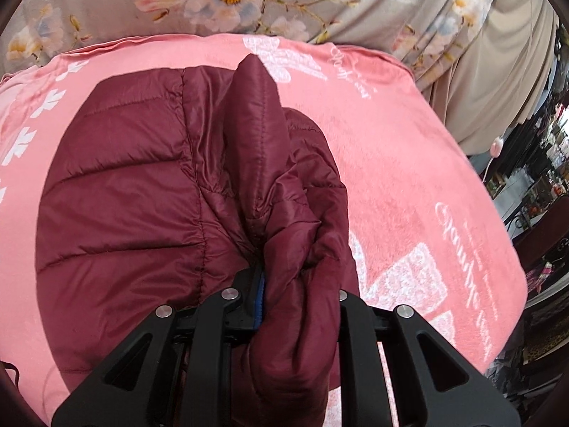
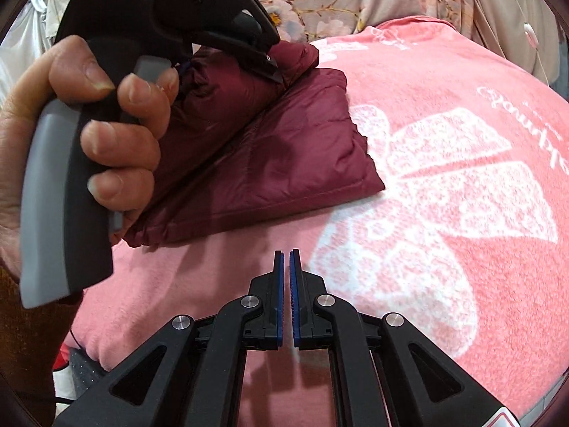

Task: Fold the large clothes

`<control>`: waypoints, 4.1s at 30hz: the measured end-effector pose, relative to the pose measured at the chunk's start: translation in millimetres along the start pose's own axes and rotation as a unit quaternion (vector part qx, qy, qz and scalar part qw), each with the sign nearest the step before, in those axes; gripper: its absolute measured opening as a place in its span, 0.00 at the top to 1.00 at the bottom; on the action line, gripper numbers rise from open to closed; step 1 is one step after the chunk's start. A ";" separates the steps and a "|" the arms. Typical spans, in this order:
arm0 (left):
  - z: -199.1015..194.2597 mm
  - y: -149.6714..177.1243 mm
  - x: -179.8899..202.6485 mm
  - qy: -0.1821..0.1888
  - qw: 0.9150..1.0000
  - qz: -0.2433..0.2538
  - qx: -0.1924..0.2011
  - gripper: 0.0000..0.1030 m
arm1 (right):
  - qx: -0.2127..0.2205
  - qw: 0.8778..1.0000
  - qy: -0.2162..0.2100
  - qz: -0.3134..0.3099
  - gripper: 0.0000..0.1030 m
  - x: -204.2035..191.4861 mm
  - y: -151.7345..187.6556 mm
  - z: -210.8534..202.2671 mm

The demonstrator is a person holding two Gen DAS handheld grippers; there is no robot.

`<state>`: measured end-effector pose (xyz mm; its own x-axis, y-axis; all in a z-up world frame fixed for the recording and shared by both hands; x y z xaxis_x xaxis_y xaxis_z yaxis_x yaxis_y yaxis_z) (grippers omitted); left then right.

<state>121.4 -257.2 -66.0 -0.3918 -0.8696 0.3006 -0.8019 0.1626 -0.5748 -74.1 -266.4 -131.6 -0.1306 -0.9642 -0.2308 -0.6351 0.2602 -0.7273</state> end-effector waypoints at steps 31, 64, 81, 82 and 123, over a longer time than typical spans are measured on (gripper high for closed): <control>-86.9 -91.0 -19.9 0.058 0.993 -0.032 0.100 0.30 | 0.134 0.991 -0.014 -0.014 0.49 14.9 -98.7 -23.2; 128.3 -79.0 27.7 -0.074 0.993 0.091 0.022 0.55 | 0.008 0.997 0.077 0.022 0.93 54.7 -77.3 69.8; 94.4 -72.9 19.3 -0.072 0.993 0.069 0.055 0.52 | 0.022 0.998 0.032 0.049 0.82 62.2 -75.8 61.9; 79.0 -71.1 15.4 -0.058 0.995 0.054 0.053 0.42 | 0.020 0.998 0.033 0.052 0.71 64.1 -77.0 55.4; -78.3 14.0 -128.4 0.166 0.970 -0.176 0.031 0.59 | 0.099 0.993 -0.048 0.046 0.86 10.1 -167.6 1.2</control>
<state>125.2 -106.7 -53.1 -0.2304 -0.6659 0.7095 -0.8882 -0.1540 -0.4329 31.9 -319.7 -12.8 -0.1016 -0.9286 -0.3570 -0.4602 0.3620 -0.8107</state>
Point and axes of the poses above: each gripper's, at about its wrist camera, not at the fingertips, and z roughly the way its jaws point, x to its right, y to its underside, the point moved 4 cm from there along z, roughly the way its jaws point, and after that the axes turned 10 degrees about -z, right-handed, at the moved point
